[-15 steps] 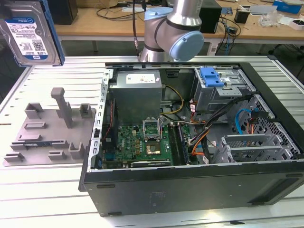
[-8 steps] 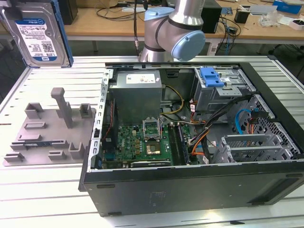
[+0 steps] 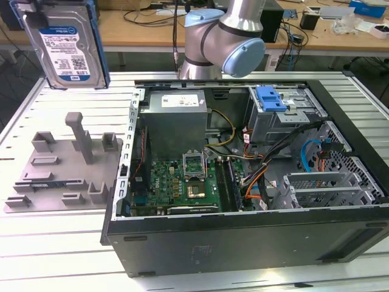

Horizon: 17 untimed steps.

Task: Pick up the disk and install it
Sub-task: 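Pick up the disk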

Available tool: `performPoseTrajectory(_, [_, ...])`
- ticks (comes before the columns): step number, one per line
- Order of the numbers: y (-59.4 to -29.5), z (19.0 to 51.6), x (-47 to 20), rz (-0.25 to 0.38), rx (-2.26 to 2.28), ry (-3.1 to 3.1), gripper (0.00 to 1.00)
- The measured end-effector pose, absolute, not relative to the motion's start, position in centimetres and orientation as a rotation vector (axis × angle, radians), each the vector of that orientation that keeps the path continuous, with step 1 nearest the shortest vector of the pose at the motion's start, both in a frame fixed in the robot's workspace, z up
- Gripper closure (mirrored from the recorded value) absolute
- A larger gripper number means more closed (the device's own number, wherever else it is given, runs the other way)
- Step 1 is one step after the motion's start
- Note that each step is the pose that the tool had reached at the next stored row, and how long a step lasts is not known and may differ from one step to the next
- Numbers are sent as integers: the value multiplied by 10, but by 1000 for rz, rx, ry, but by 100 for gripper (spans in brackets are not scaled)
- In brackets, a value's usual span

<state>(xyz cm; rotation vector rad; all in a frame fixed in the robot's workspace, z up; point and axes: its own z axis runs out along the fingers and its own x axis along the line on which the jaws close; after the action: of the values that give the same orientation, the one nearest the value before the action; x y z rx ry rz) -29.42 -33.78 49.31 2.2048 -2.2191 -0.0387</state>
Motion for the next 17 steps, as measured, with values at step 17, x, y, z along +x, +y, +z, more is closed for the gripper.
performPoseTrajectory(17, [-370,494,-191,-45,2202,-2216,64])
